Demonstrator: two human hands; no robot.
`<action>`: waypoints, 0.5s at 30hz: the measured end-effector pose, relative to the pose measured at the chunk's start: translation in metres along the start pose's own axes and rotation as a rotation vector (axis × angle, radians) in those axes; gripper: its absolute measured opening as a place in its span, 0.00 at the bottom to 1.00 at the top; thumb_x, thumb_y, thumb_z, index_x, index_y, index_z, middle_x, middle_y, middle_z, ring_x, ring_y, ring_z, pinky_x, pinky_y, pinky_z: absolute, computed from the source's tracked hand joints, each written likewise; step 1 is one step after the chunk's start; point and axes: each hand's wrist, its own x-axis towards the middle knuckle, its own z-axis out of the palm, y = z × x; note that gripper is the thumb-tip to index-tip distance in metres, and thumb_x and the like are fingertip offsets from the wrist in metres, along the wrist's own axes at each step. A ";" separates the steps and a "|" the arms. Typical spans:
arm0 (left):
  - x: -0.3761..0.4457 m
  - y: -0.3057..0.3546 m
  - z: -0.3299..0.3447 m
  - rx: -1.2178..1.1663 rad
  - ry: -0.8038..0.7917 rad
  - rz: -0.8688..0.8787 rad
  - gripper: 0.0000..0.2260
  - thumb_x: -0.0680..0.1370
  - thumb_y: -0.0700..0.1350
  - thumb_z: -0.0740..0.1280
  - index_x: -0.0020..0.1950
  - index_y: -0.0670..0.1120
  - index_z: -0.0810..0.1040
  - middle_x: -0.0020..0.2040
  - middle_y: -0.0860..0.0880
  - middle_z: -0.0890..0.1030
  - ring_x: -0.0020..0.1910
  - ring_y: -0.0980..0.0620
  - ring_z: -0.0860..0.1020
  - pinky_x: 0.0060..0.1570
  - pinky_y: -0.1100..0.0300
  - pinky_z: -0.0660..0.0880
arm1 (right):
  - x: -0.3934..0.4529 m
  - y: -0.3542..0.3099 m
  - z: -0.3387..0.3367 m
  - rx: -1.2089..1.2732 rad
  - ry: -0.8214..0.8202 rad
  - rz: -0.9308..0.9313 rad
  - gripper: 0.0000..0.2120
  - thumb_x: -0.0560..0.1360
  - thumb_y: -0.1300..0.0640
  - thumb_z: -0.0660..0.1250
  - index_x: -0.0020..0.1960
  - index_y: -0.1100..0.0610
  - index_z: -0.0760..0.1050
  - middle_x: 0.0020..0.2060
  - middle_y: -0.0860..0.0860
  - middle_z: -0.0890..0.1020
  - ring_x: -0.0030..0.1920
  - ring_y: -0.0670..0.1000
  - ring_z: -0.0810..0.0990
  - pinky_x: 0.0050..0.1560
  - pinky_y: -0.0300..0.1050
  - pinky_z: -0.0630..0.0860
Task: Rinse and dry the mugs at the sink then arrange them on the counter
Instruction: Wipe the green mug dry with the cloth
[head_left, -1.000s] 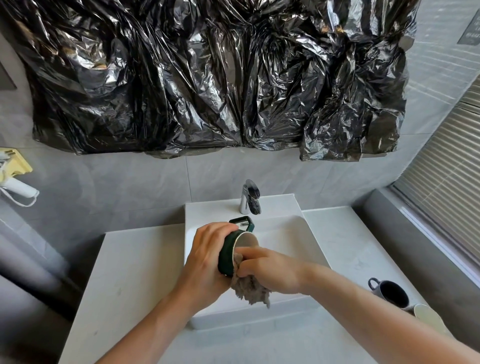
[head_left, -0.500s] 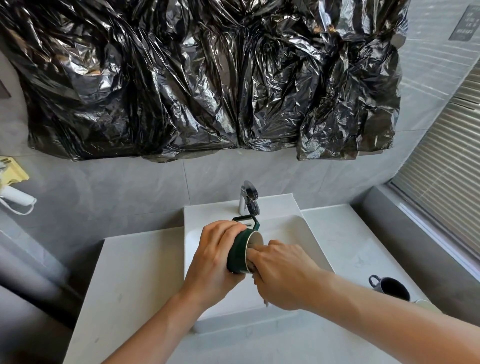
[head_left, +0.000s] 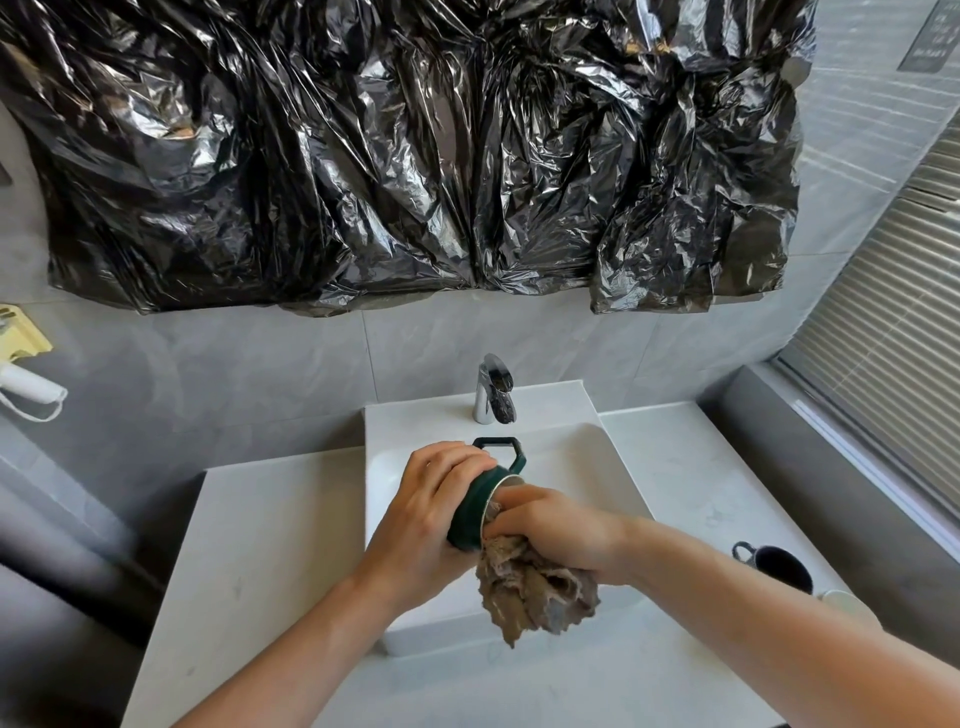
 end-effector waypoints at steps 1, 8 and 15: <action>0.001 -0.002 0.000 -0.006 0.002 -0.012 0.25 0.73 0.46 0.75 0.70 0.43 0.77 0.68 0.49 0.76 0.69 0.47 0.72 0.73 0.60 0.66 | -0.001 0.002 0.000 0.006 0.017 -0.019 0.13 0.79 0.67 0.60 0.38 0.54 0.68 0.35 0.49 0.72 0.36 0.46 0.73 0.38 0.37 0.72; 0.007 -0.001 0.001 -0.011 -0.016 -0.067 0.31 0.68 0.44 0.79 0.70 0.45 0.75 0.68 0.51 0.75 0.69 0.48 0.71 0.70 0.60 0.69 | -0.013 0.020 0.006 0.011 0.181 -0.227 0.03 0.76 0.63 0.63 0.43 0.61 0.72 0.36 0.51 0.72 0.39 0.50 0.71 0.46 0.49 0.70; 0.012 -0.017 -0.004 -0.012 0.070 -0.222 0.32 0.66 0.49 0.79 0.68 0.50 0.75 0.65 0.57 0.75 0.64 0.51 0.72 0.66 0.57 0.71 | -0.023 0.034 0.025 -0.140 0.463 -0.535 0.23 0.80 0.67 0.59 0.64 0.44 0.78 0.51 0.47 0.85 0.47 0.45 0.86 0.48 0.46 0.81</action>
